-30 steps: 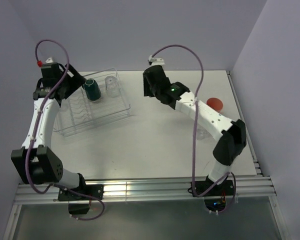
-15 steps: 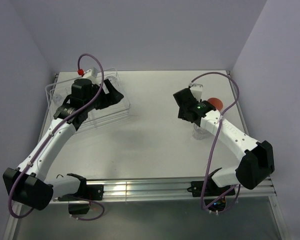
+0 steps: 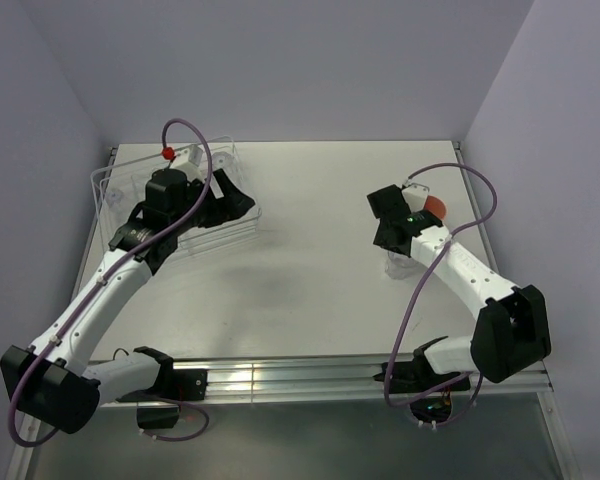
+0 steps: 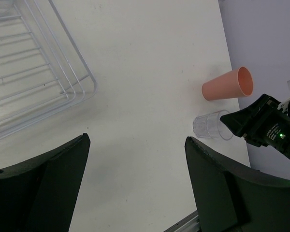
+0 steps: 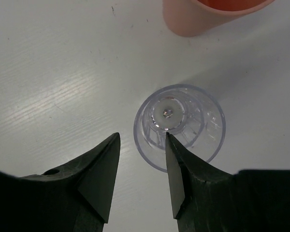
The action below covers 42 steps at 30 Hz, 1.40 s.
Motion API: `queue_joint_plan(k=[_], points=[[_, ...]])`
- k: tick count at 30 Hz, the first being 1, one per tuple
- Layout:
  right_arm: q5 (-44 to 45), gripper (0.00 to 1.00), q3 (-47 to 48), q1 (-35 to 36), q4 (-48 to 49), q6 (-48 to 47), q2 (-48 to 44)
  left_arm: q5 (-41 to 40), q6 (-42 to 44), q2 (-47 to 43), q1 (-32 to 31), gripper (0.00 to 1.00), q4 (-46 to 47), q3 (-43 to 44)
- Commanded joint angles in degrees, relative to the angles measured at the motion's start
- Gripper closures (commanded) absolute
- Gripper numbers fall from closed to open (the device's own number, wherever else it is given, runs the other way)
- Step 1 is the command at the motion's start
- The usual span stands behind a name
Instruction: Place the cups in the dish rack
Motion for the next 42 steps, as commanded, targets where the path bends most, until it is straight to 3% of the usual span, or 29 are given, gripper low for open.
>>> queue_joint_plan(k=[1, 13, 16, 17, 19, 23, 29, 31, 37, 42], points=[[-1.26, 0.50, -1.00, -1.39, 3.74, -0.10, -0.68, 1.33, -0.78, -1.23, -0.35, 0.14, 3.18, -0.93], [-4.34, 0.54, -4.17, -2.97, 8.76, -0.89, 4.24, 1.77, -1.39, -0.35, -0.79, 0.15, 4.41, -3.04], [-5.31, 0.68, -4.87, -3.49, 10.08, -1.15, 4.94, 1.86, -1.74, -0.09, -0.79, 0.15, 4.85, -3.31], [-5.57, 0.86, -4.96, -3.76, 10.60, -1.24, 5.03, 2.03, -1.83, 0.00, -0.88, 0.15, 5.02, -3.48], [-6.01, 1.00, -5.13, -4.11, 10.87, -1.77, 5.73, 2.56, -2.36, 0.27, -0.97, 0.16, 5.38, -4.10], [-9.43, 1.00, -3.73, -4.11, 10.78, -3.35, 5.04, 3.79, -3.50, 0.53, -1.14, 0.16, 7.83, -5.59], [-29.01, 1.00, 8.71, -4.02, 11.04, -5.46, -2.17, 11.85, -7.54, -0.17, -1.14, 0.11, 18.98, -9.63], [-41.30, 1.00, 12.08, -3.85, 12.70, -4.76, -2.53, 13.71, -8.94, -0.08, -0.97, 0.09, 25.31, -10.25], [-65.38, 1.00, 19.47, -1.92, 28.25, 5.16, 0.27, 21.62, -10.71, 2.98, -0.53, 0.01, 37.26, -9.11], [-75.43, 1.00, 20.27, -0.33, 44.50, 17.46, 3.80, 23.65, -7.20, 5.98, -0.27, 0.01, 37.90, -4.64]])
